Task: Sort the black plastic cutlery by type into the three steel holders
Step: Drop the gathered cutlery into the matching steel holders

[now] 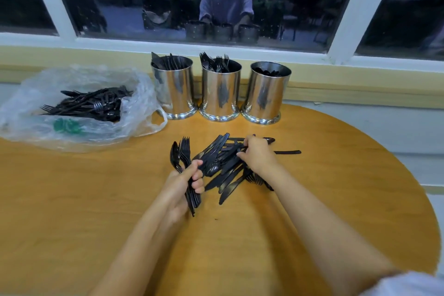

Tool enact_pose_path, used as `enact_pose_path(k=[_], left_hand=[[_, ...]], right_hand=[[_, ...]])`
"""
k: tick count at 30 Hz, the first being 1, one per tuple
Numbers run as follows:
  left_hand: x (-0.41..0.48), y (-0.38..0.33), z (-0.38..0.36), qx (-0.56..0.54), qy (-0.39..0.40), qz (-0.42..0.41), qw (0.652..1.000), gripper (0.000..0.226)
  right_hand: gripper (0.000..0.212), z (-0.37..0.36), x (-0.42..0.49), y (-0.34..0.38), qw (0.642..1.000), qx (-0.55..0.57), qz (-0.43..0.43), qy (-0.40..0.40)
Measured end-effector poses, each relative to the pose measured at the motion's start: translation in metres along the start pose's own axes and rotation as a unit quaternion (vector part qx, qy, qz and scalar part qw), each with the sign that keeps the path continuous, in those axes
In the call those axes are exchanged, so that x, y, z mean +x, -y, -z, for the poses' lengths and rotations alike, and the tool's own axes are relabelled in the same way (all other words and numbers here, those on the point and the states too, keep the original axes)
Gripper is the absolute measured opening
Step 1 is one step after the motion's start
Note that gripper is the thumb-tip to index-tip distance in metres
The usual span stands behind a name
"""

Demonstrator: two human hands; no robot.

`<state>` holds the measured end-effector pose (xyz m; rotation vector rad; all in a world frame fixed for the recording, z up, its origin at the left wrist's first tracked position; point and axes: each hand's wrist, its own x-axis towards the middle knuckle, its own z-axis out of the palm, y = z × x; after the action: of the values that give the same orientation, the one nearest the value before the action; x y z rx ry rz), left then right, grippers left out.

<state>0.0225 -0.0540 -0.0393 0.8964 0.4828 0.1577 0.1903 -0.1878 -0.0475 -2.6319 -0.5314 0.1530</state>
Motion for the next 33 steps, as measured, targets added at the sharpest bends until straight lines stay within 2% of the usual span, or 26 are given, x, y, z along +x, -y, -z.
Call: enact_pose_path(k=[2,5,8,12,15,17,18,20,24,26,33], left_hand=[[-0.004,-0.002,0.004,0.008,0.000,-0.001,1.000,0.014],[-0.006,-0.005,0.011,0.012,-0.003,0.000,1.000,0.014],[-0.005,-0.007,0.014,-0.005,-0.003,0.008,1.000,0.014],[-0.005,-0.007,0.011,-0.020,0.004,0.011,1.000,0.014],[-0.004,-0.006,0.006,-0.028,0.007,0.013,1.000,0.015],[-0.003,-0.005,0.002,-0.034,0.006,0.014,0.999,0.014],[-0.002,-0.004,0.001,-0.036,0.005,0.012,0.999,0.015],[-0.001,-0.002,-0.002,-0.034,0.001,0.002,0.999,0.016],[0.003,0.002,-0.009,-0.033,0.002,-0.021,0.999,0.019],[0.005,0.004,-0.014,-0.044,0.005,-0.030,0.999,0.018],[0.010,0.013,-0.012,-0.035,-0.036,-0.068,0.996,0.017]], right_hand=[[0.027,-0.006,0.004,0.008,1.000,-0.018,-0.017,0.006],[0.029,-0.009,0.011,0.014,0.999,0.016,-0.051,0.012],[0.025,-0.005,0.025,0.015,0.991,0.116,-0.072,0.013],[0.028,0.014,0.033,0.020,0.965,0.259,-0.023,-0.044],[0.021,0.032,0.026,0.026,0.931,0.348,0.003,-0.105],[0.009,0.042,0.019,0.029,0.900,0.416,0.004,-0.129],[0.010,0.046,0.013,0.031,0.885,0.446,-0.001,-0.133],[0.010,0.048,-0.004,0.035,0.852,0.510,-0.008,-0.117],[0.007,0.033,-0.053,0.044,0.786,0.617,-0.012,-0.031],[0.012,0.019,-0.071,0.046,0.787,0.616,-0.032,0.006],[0.021,0.004,-0.098,0.036,0.861,0.503,-0.056,0.052]])
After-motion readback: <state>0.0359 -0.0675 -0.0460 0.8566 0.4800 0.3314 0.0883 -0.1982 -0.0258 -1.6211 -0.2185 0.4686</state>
